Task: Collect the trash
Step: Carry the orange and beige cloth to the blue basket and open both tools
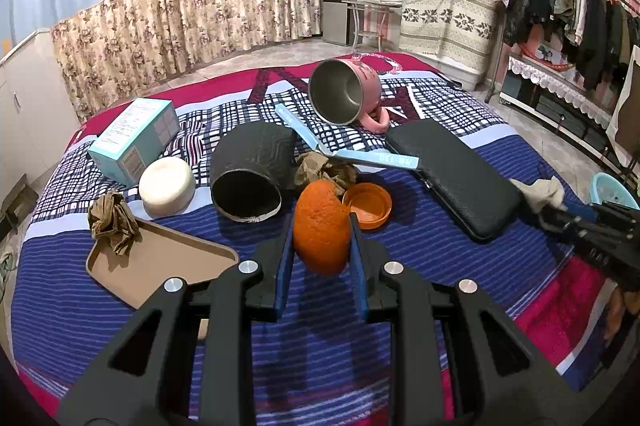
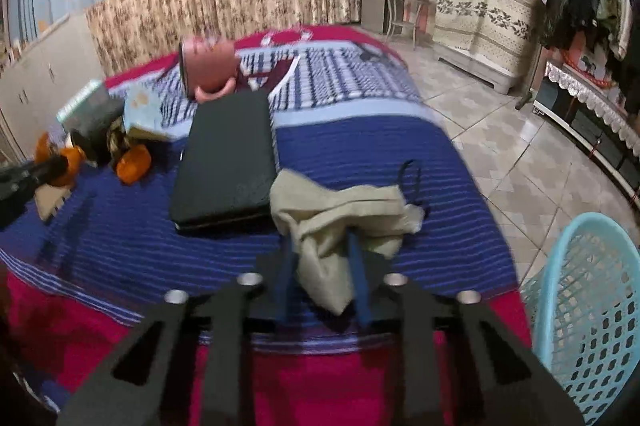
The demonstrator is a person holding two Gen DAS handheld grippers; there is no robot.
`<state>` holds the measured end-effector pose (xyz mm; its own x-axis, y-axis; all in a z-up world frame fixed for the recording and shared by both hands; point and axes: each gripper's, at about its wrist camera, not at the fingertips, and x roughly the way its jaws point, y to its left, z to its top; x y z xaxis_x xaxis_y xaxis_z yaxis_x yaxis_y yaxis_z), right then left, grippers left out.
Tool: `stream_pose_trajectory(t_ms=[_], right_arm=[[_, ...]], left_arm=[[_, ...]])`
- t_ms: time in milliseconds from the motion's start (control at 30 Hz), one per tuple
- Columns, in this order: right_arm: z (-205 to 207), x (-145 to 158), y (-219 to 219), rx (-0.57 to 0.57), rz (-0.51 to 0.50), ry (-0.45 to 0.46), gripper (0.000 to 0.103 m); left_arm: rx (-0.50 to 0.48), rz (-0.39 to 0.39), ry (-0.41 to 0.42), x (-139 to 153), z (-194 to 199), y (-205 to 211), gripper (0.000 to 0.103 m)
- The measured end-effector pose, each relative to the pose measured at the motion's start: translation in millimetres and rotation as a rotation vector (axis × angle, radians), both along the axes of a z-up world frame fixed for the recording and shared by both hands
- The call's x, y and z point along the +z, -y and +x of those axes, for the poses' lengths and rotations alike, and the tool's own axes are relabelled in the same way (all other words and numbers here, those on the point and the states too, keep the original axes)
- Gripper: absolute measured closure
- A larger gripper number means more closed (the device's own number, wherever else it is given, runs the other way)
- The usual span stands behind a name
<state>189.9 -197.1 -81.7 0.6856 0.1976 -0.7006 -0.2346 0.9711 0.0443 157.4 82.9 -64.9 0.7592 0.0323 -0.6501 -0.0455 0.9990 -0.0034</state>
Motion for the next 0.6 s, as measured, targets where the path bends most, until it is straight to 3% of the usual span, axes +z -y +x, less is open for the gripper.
stream_pose_trajectory(t_ms=[267, 600], right_arm=[[-19, 44, 54, -0.083, 0.134, 0.117, 0.086], [-56, 75, 131, -0.261, 0.096, 0.203, 0.086]], left_arm=[[-0.018, -0.01, 0.037, 15, 2, 13, 0.079], [-0.144, -0.037, 0.106, 44, 17, 81, 0.079]])
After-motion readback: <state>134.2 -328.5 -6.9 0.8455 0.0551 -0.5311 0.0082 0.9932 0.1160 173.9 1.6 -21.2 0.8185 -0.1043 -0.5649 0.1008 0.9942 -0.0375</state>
